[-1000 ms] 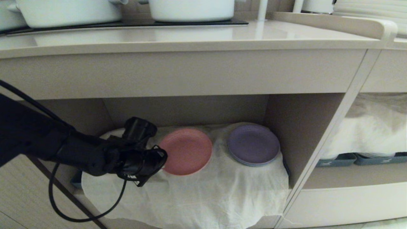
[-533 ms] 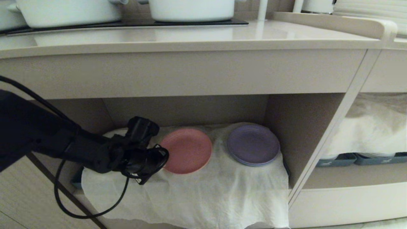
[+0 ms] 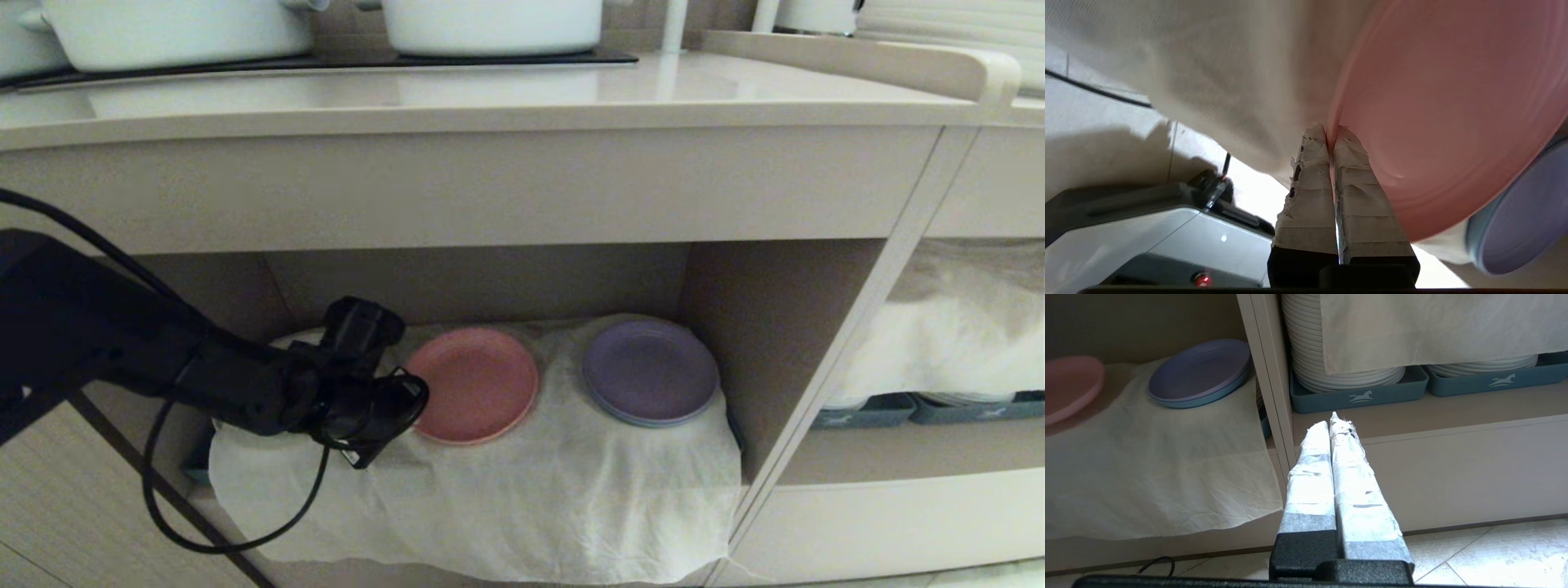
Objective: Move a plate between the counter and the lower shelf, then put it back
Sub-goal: Put the plate in the cupboard
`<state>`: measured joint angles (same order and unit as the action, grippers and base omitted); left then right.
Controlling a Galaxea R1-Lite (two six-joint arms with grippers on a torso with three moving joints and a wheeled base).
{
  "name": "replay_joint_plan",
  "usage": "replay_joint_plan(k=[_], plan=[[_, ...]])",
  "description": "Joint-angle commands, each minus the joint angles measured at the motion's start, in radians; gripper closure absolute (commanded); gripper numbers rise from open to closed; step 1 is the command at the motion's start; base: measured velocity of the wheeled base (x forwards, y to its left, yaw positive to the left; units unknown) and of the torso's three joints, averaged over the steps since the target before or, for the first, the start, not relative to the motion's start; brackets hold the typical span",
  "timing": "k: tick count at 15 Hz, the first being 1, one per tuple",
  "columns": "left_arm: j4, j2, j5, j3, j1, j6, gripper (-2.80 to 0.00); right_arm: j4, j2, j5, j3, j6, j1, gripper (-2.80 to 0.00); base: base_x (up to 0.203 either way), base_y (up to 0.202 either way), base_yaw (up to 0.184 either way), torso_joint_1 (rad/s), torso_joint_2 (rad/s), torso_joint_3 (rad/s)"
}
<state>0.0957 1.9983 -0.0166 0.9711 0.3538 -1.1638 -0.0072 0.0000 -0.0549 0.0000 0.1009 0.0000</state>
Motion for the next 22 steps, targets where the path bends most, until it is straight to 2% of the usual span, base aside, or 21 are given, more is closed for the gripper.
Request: replay_joint_plan(k=[1, 22], plan=[[0.0, 0.005, 0.0, 0.019, -0.003, -0.006, 0.0, 0.0, 0.0, 0.0, 0.0, 0.0, 0.0, 0.0, 0.0, 0.0, 0.0, 0.0, 0.0, 0.0], [-0.035, 0.04, 0.0, 0.051, -0.021, 0.018, 0.0, 0.0, 0.0, 0.0, 0.0, 0.0, 0.0, 0.0, 0.0, 0.0, 0.0, 0.0, 0.0, 0.0]])
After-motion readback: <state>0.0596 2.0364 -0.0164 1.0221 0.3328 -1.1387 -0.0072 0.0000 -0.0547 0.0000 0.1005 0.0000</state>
